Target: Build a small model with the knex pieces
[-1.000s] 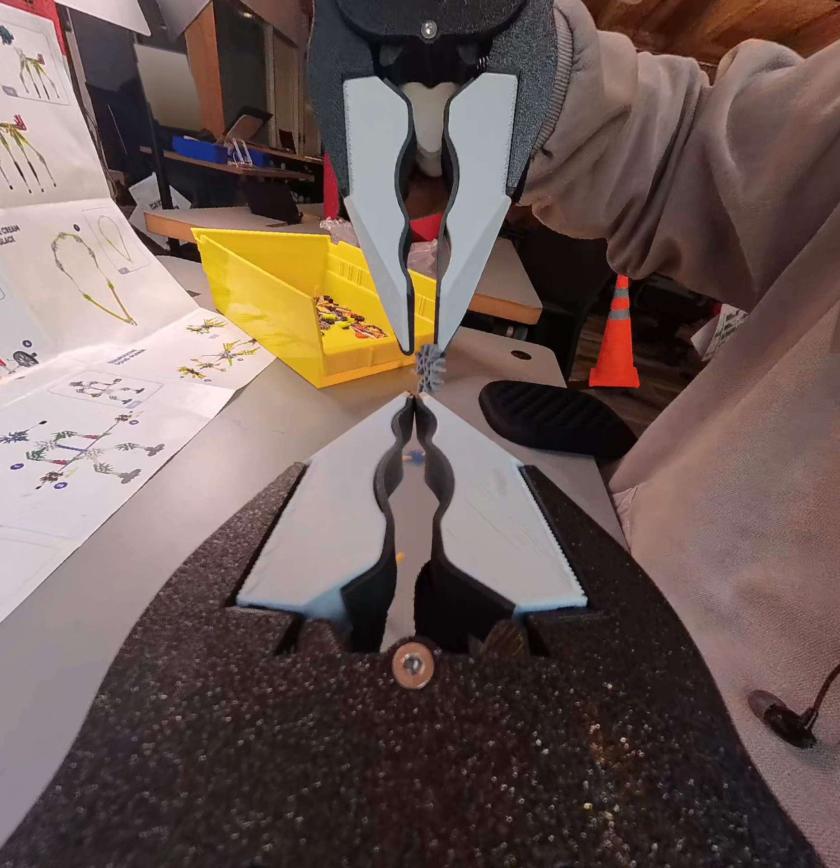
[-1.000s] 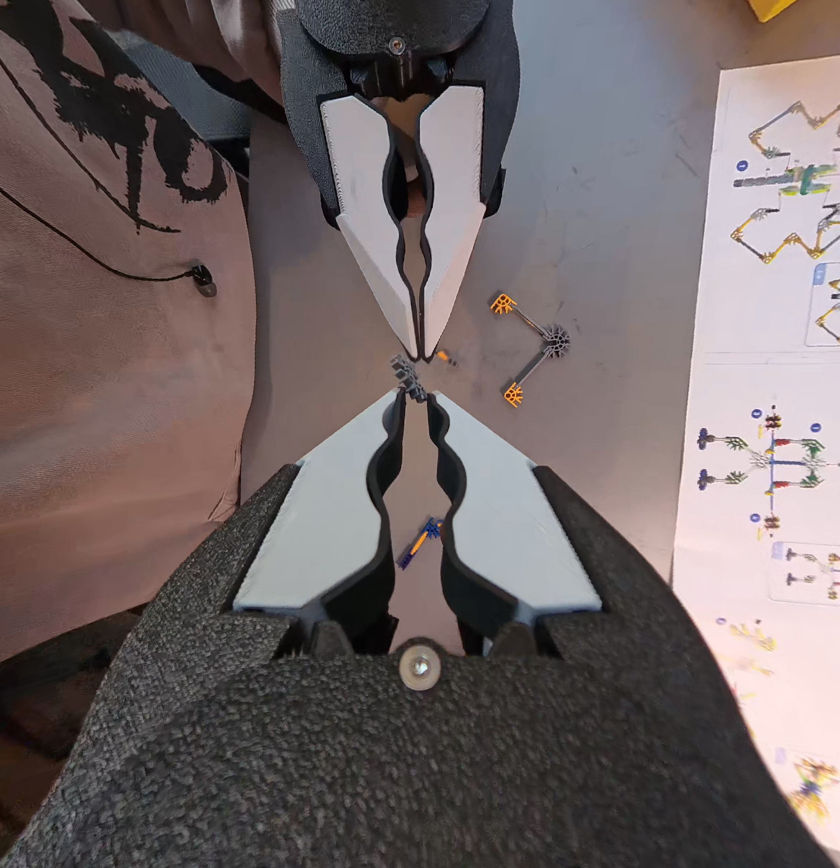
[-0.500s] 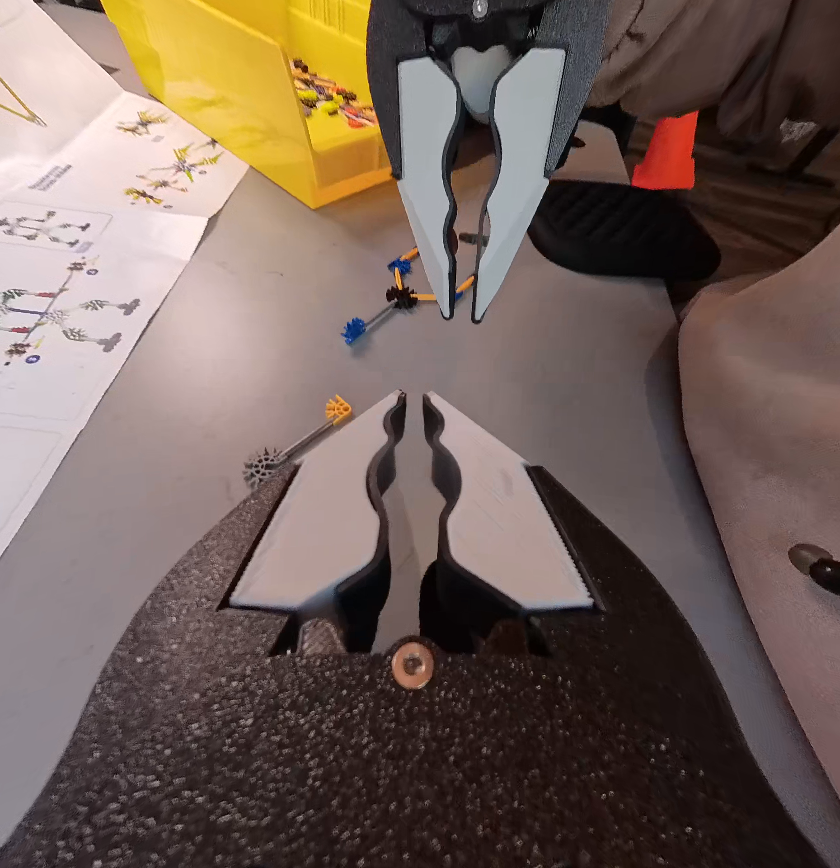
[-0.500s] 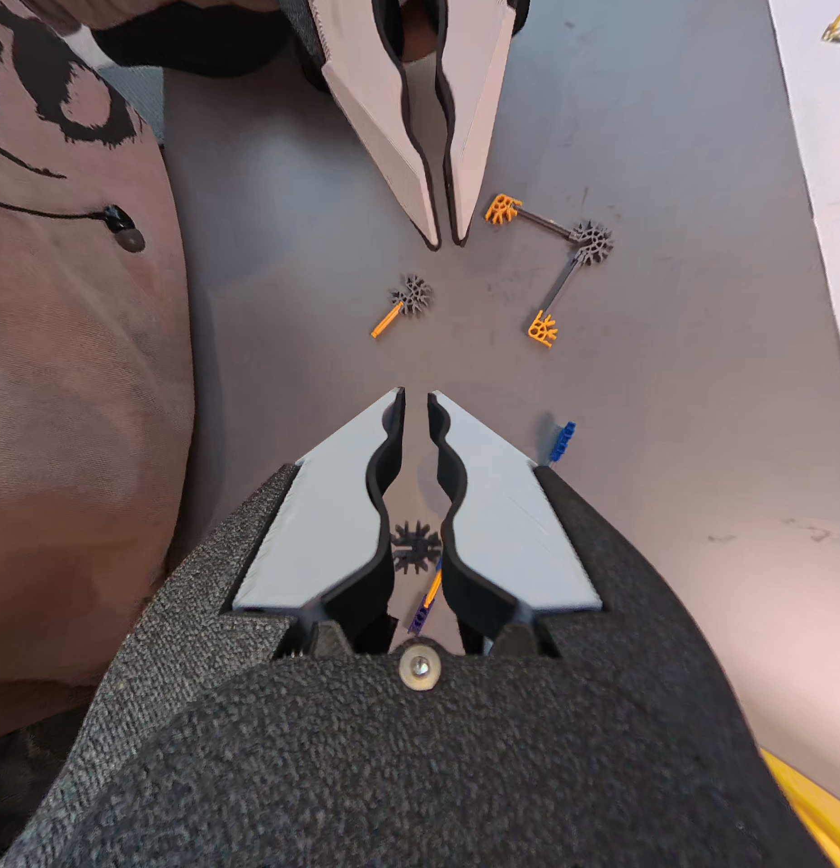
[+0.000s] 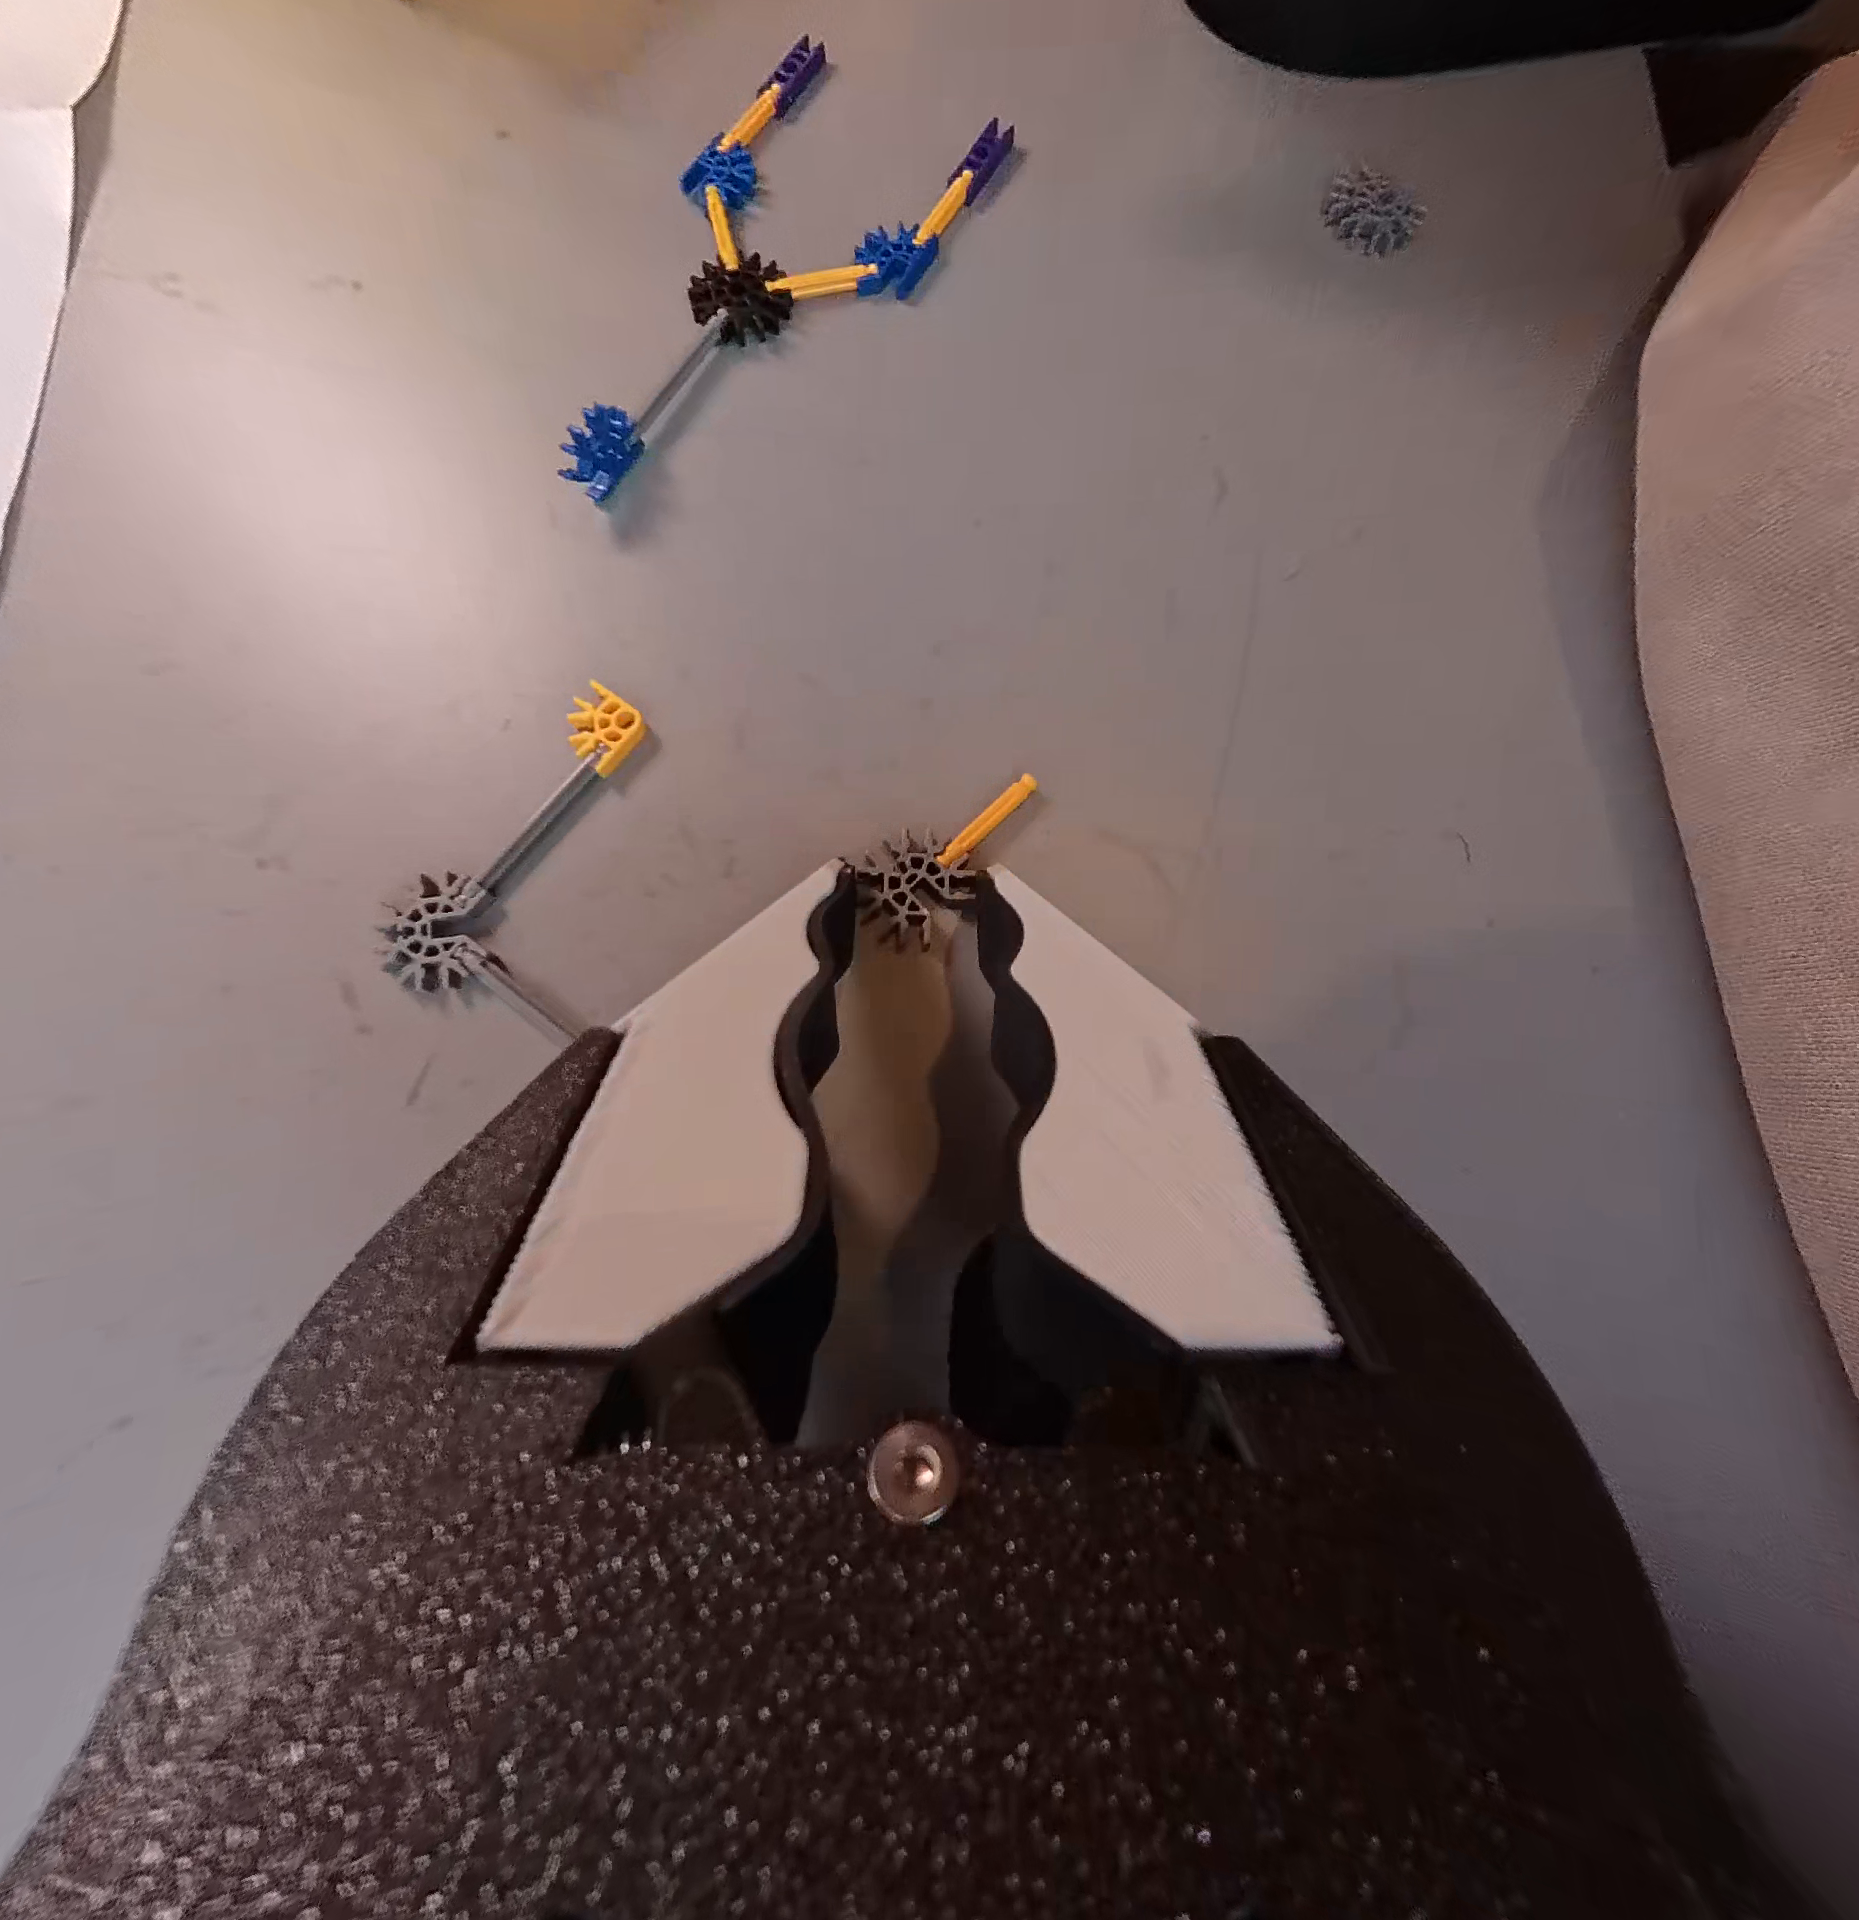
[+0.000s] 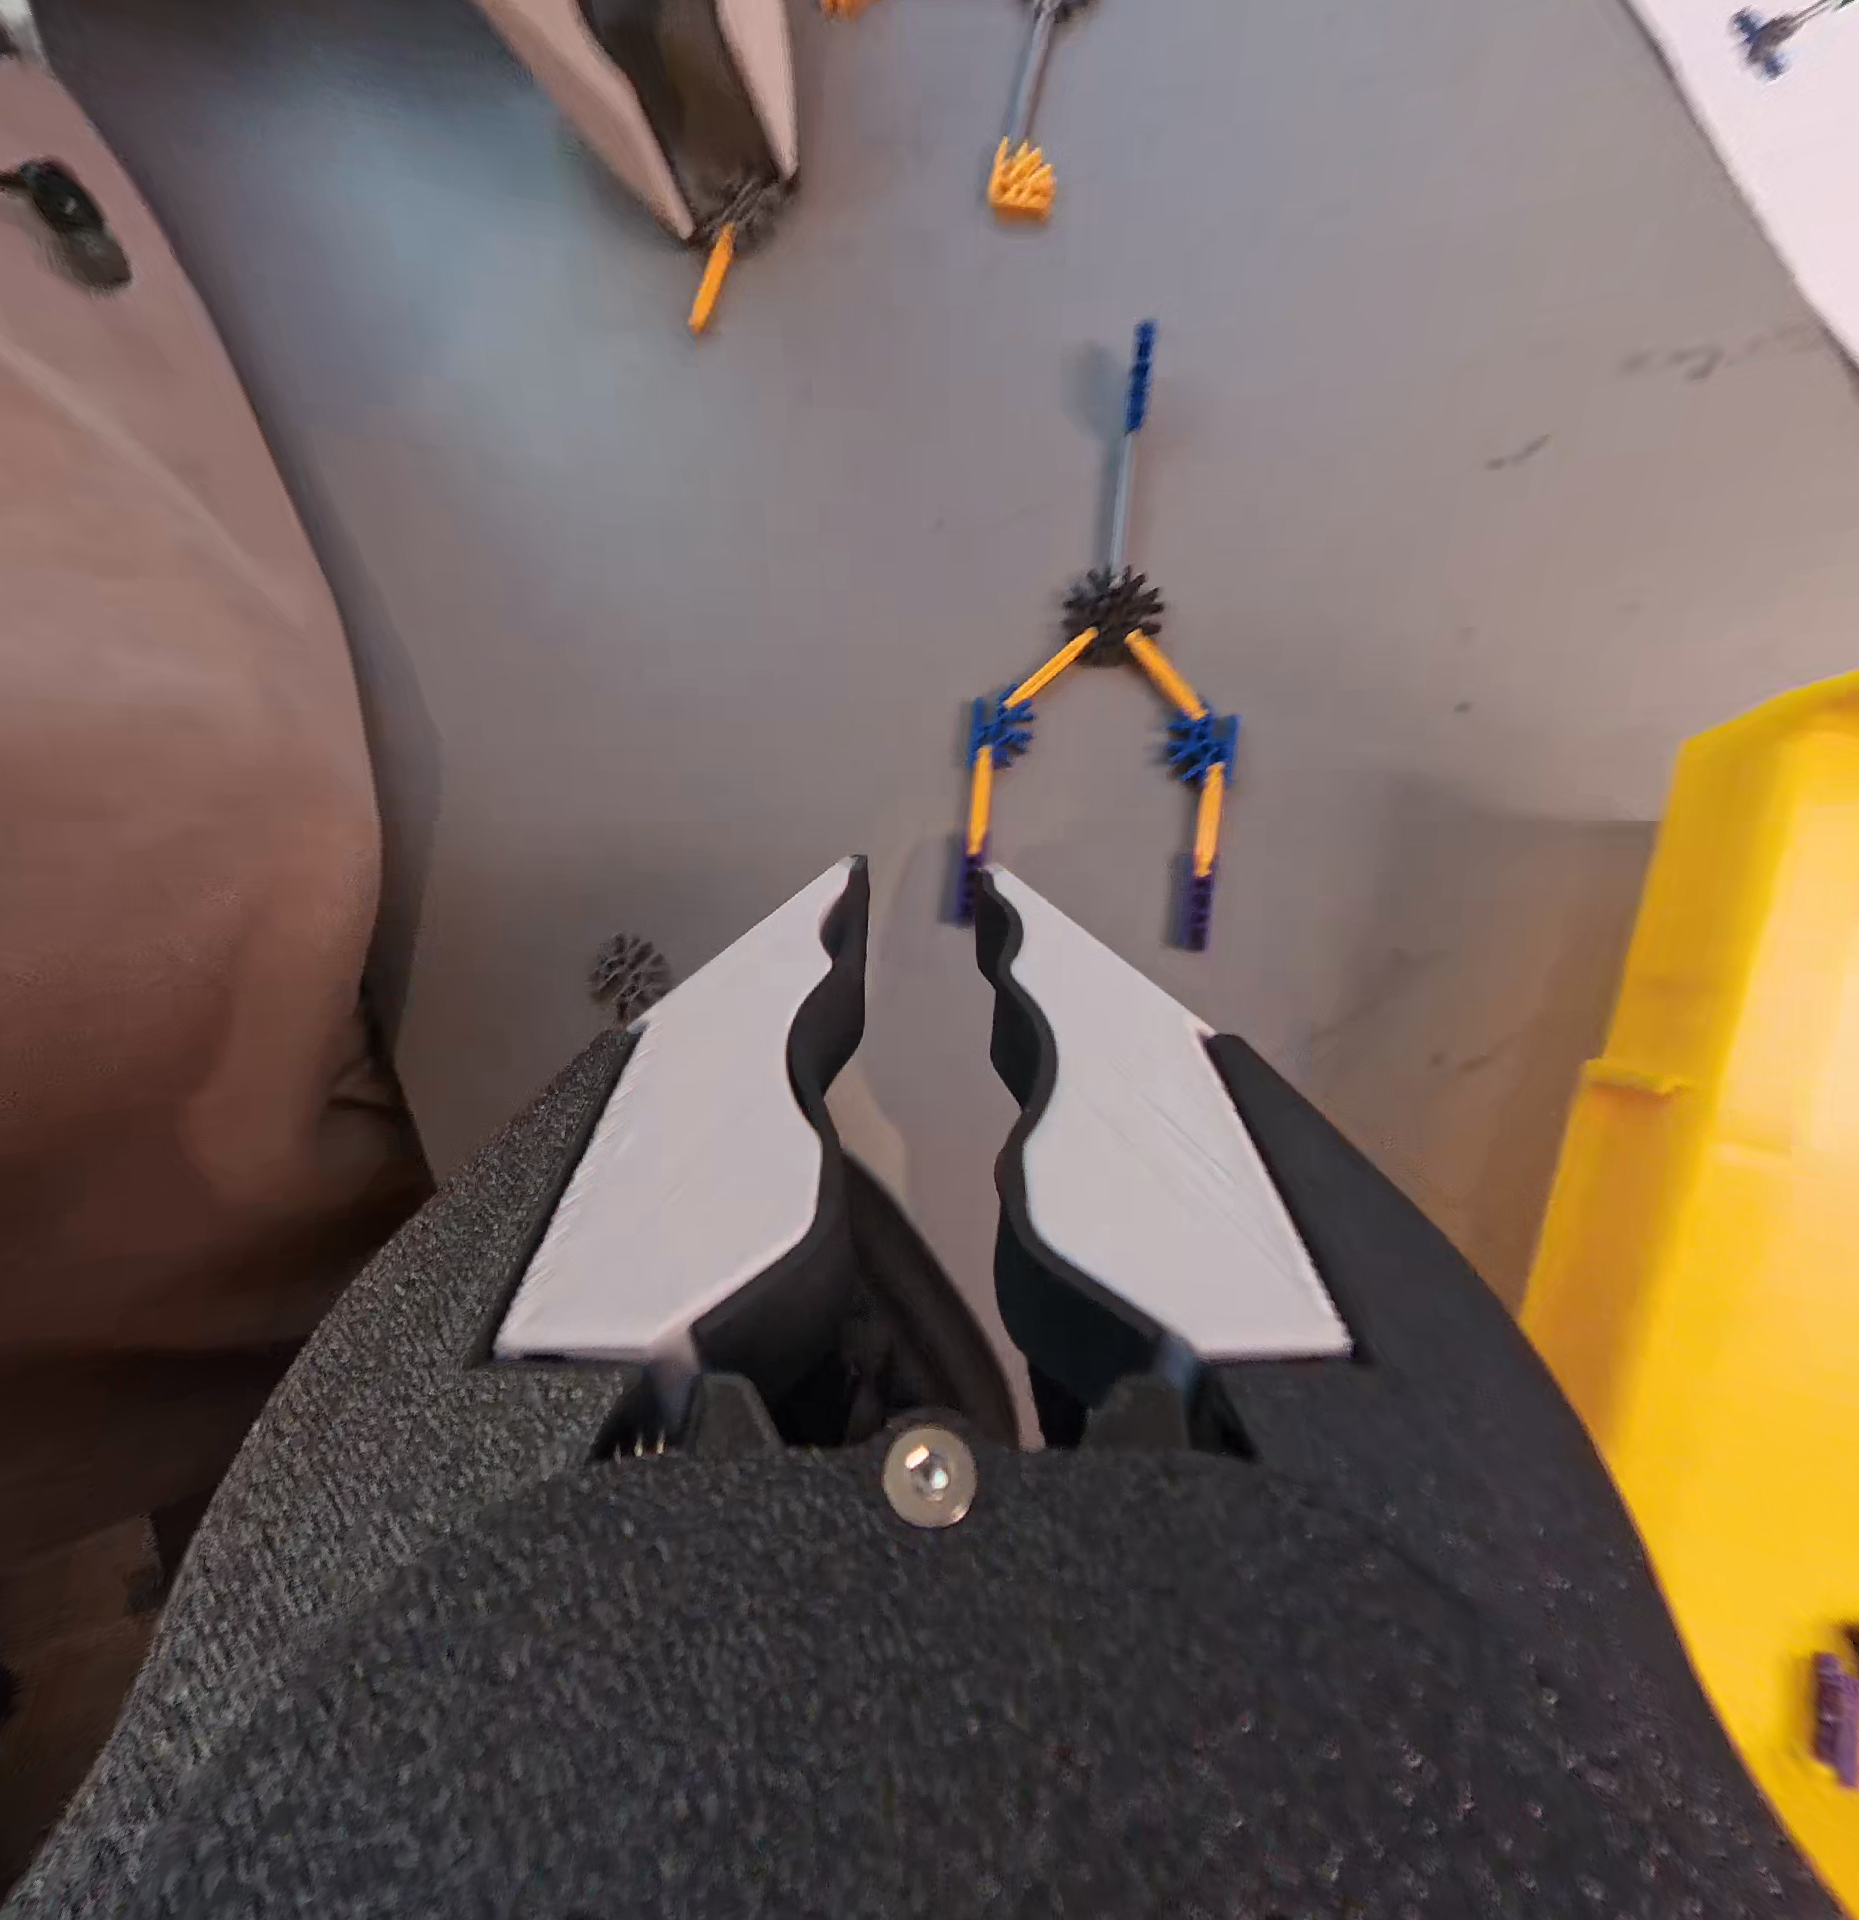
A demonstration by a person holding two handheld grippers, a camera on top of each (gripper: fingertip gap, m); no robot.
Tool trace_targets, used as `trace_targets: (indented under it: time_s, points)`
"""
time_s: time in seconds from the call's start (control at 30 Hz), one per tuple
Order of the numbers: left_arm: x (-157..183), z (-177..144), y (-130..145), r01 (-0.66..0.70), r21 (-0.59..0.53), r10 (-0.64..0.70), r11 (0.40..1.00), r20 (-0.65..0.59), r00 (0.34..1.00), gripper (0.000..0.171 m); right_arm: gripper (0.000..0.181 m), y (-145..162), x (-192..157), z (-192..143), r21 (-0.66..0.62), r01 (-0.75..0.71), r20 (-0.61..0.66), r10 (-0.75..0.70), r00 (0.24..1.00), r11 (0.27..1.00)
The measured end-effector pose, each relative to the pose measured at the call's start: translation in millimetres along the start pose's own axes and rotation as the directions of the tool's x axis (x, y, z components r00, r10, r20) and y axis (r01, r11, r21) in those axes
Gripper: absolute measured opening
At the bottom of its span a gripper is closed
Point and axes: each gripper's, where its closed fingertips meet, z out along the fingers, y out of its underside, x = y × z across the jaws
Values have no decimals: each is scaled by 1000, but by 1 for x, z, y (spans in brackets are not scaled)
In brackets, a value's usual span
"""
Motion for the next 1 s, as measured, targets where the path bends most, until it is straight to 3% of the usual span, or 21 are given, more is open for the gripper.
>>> trace_targets:
  time_s: [0.17,0.33,0.47,0.6,0.7,0.8,1.0]
  points:
    - [-22,-6,0,23,17,-25,1000,107,994,24,30,37,-61,13,-98,70,28,-68,997,993]
    - [-37,-21,-25,103,184,-130,977,142,981,28,35,44,-69,31,-141,145,-108,-160,981,979]
    - [-33,-27,-41,166,282,-199,945,94,975,28,22,44,-74,37,-186,194,-100,-215,972,963]
    - [-13,-24,-57,228,344,-230,911,-36,973,28,20,41,-72,39,-196,187,-68,-203,977,963]
    - [3,-23,-72,313,393,-268,865,-165,949,28,20,19,-64,42,-87,152,-88,-160,983,985]
    - [10,-22,-83,406,420,-321,812,-260,911,29,20,-29,-52,41,117,156,-182,-133,974,981]
    - [5,-31,-98,611,468,-443,639,-425,789,29,20,-123,-38,31,441,257,-393,-72,917,860]
